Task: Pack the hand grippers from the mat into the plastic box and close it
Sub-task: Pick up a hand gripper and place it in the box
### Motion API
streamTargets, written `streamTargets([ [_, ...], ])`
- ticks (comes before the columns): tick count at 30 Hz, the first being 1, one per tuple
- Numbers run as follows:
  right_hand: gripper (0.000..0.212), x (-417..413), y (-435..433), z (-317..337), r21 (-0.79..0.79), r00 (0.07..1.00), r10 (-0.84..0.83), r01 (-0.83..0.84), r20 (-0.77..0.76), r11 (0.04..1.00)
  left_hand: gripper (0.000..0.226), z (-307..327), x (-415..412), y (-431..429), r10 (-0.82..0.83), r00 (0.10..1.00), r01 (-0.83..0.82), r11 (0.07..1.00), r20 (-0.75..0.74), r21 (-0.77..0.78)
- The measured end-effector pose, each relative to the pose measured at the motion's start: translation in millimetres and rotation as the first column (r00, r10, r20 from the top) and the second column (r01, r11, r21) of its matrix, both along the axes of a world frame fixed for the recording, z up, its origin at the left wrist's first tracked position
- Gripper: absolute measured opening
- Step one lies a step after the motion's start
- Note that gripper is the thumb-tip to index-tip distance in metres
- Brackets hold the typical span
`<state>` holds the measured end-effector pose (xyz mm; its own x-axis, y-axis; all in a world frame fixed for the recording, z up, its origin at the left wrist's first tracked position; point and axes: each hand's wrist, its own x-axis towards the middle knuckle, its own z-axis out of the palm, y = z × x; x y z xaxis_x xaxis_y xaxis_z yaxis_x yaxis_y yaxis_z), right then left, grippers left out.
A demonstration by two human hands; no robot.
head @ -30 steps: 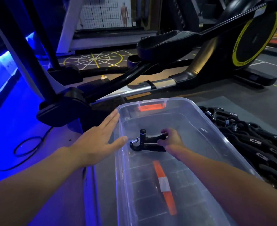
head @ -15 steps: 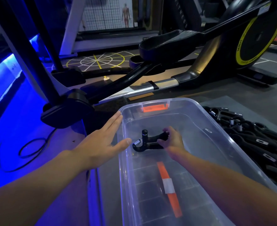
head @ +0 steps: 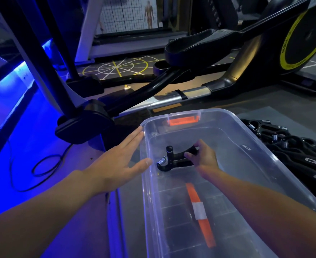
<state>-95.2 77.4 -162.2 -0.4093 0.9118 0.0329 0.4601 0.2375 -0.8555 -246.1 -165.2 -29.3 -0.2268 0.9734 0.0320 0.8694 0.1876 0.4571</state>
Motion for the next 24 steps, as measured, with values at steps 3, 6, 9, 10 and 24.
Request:
streamTargets([
  [3, 0.034, 4.1, -0.2, -3.6, 0.054, 0.997, 0.020, -0.023, 0.068, 0.998, 0.093, 1.2, 1.9, 1.8, -0.007, 1.000, 0.007, 1.000, -0.006, -0.004],
  [6, 0.039, 9.9, -1.7, -3.0, 0.099, 0.978, 0.074, -0.095, 0.194, 0.991, 0.093, 2.9, 3.4, 2.5, -0.003, 1.000, 0.003, 1.000, -0.001, -0.015],
  [9, 0.044, 10.2, -3.4, 0.7, 0.132, 0.945, 0.080, -0.128, 0.317, 0.983, 0.092, 3.1, 3.1, 1.5, -0.005, 1.000, 0.005, 1.000, 0.005, -0.013],
  [10, 0.046, 10.1, -3.8, 1.5, 0.131, 0.944, 0.075, -0.123, 0.323, 0.984, 0.093, 2.9, 3.0, 1.4, -0.003, 1.000, 0.003, 1.000, 0.006, -0.015],
  [24, 0.055, 13.4, -5.9, -8.1, 0.172, 0.938, 0.119, -0.183, 0.326, 0.968, 0.093, 0.3, 4.8, 4.8, 0.010, 1.000, -0.010, 1.000, 0.007, -0.002],
])
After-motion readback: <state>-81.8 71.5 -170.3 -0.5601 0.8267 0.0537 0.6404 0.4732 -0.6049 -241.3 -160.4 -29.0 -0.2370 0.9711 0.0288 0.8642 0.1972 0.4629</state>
